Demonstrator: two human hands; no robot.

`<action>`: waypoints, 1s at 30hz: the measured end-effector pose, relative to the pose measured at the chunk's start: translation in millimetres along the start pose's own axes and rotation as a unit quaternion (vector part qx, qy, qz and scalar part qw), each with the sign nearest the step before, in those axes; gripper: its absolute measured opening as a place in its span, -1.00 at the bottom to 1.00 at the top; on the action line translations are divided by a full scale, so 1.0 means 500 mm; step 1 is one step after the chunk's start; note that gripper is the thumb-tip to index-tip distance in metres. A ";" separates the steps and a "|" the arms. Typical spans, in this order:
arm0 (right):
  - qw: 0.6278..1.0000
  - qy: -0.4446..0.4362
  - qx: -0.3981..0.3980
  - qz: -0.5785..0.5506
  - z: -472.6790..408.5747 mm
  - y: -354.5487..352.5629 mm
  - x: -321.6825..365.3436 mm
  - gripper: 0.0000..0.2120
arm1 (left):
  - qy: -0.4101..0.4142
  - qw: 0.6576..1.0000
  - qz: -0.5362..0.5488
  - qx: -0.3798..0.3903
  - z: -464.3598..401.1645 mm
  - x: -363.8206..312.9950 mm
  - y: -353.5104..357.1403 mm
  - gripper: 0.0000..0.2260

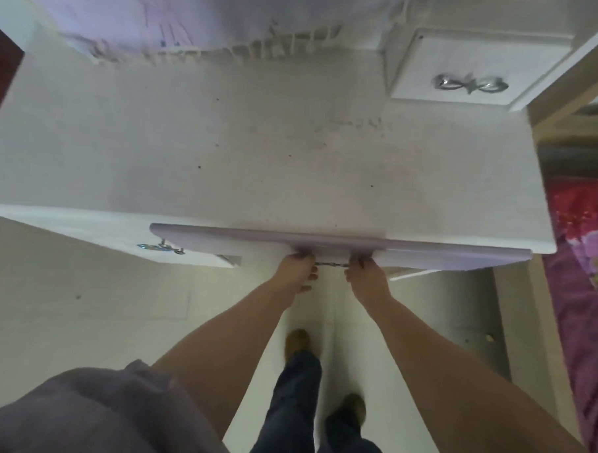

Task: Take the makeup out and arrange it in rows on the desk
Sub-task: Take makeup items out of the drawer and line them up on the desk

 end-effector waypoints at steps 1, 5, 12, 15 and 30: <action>0.997 0.036 -0.002 -0.063 -0.003 0.011 -0.006 -0.86 | -0.013 0.999 0.029 0.006 -0.003 0.006 0.005 -0.82; 0.987 0.072 -0.019 -0.144 -0.008 0.024 -0.019 -0.84 | -0.019 0.995 0.096 -0.007 -0.010 0.024 0.014 -0.84; 0.998 0.005 -0.013 -0.054 0.046 0.018 -0.062 -0.77 | -0.039 0.992 0.107 -0.058 0.025 0.085 0.022 -0.91; 0.995 0.042 -0.006 -0.090 0.093 0.014 -0.099 -0.74 | -0.048 0.991 0.107 -0.070 0.053 0.136 0.025 -0.88; 0.983 0.074 -0.008 -0.168 0.154 0.020 -0.162 -0.75 | -0.023 0.984 0.146 -0.104 0.100 0.211 0.041 -0.84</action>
Point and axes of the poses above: each hand's wrist, its own z-axis away from the middle knuckle, its own y-axis out of the palm, x = y × z, the point moved 3 cm from there along -z, towards the middle knuckle, and after that the axes turned 11 degrees about -x, right-handed, at the moved point
